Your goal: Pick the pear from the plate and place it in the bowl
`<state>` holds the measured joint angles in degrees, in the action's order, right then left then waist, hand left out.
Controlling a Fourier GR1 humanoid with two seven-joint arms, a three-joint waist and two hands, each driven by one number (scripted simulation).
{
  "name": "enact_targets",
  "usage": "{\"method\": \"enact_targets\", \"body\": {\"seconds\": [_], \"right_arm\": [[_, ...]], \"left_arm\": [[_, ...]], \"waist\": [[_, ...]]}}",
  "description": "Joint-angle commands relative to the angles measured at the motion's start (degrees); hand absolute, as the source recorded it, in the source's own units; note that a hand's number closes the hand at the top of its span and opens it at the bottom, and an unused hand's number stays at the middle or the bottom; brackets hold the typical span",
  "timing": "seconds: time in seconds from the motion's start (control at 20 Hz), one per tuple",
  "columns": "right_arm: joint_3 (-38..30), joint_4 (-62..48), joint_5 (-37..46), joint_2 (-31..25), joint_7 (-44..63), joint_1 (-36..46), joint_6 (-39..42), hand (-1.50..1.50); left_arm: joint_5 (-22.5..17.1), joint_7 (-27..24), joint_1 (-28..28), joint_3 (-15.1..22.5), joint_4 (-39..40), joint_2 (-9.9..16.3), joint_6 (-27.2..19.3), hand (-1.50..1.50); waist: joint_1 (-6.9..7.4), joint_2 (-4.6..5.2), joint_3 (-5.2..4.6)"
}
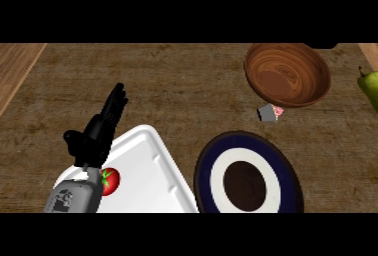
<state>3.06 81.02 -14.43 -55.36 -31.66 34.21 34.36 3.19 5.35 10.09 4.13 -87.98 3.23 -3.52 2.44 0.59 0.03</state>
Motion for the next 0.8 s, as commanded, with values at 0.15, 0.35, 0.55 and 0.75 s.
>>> {"method": "enact_targets", "body": {"seconds": [0.15, 0.35, 0.55, 0.75], "right_arm": [[7.86, -13.44, 19.22, 9.21, -12.29, 10.51, -6.36, 1.5], [10.34, -25.28, 24.5, 14.72, -15.94, 14.76, -11.35, 1.5], [12.42, -35.78, 30.91, 17.62, -21.69, 19.65, -16.43, 1.5], [12.94, -46.88, 34.03, 22.22, -24.07, 23.28, -21.14, 1.5]], "left_arm": [[0.93, -0.91, 1.05, 0.67, 1.78, -1.74, -1.18, 0.0], [0.88, 0.57, -0.79, 1.45, -1.55, -1.15, -0.33, 0.0], [1.28, -3.16, 1.16, 0.36, 3.95, -1.4, -0.5, 0.0], [-1.25, -1.21, 1.78, -1.7, 1.35, 1.02, 2.07, 0.0]], "waist": [[0.63, 0.29, 0.01], [0.82, 0.23, 0.03], [0.55, 0.44, 0.01], [1.34, 0.62, 0.04]]}}
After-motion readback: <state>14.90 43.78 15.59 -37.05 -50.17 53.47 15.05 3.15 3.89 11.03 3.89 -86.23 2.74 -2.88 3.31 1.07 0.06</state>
